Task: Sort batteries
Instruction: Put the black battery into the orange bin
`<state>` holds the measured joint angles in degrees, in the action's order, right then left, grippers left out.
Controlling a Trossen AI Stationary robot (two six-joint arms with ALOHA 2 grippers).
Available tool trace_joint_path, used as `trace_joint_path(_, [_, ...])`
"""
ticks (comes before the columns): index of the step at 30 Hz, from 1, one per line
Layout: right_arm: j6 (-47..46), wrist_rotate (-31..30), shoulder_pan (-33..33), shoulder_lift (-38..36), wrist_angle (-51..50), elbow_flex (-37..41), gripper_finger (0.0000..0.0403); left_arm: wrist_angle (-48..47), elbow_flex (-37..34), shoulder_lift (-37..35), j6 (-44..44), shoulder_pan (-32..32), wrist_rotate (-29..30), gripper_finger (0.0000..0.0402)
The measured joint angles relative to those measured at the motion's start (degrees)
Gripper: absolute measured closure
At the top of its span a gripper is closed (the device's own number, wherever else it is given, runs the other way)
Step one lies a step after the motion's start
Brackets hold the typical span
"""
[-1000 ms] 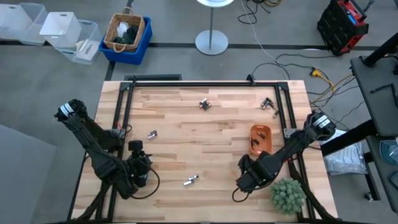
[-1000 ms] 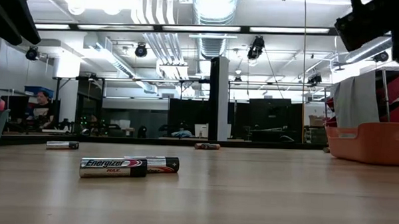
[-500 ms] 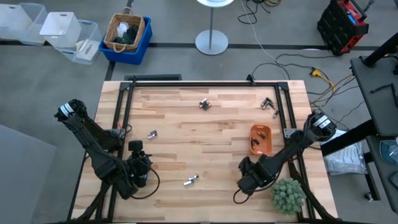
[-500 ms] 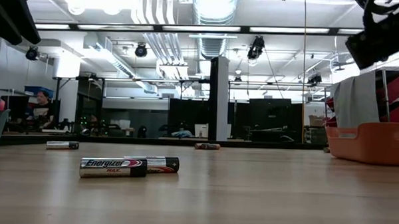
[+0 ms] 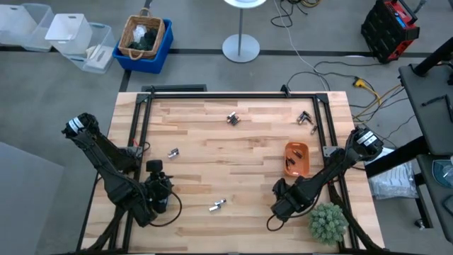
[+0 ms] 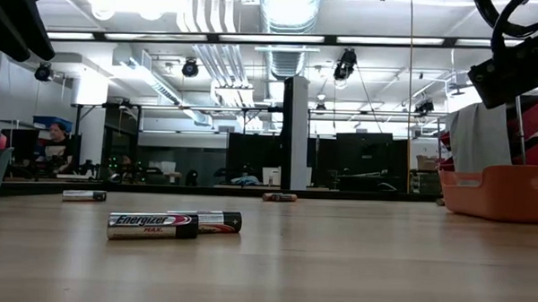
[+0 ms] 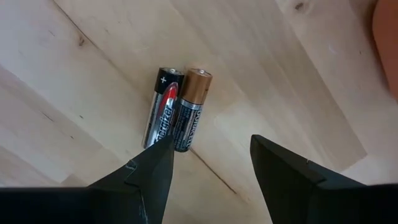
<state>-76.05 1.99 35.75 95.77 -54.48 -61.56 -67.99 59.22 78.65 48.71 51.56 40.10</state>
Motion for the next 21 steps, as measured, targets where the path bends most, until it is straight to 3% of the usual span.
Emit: trace_joint_path(21, [-0.5,-2.1,0.0,0.0,0.7,0.0,0.0197,0.4,-0.1,0.0,0.0,0.0,0.0,0.0277])
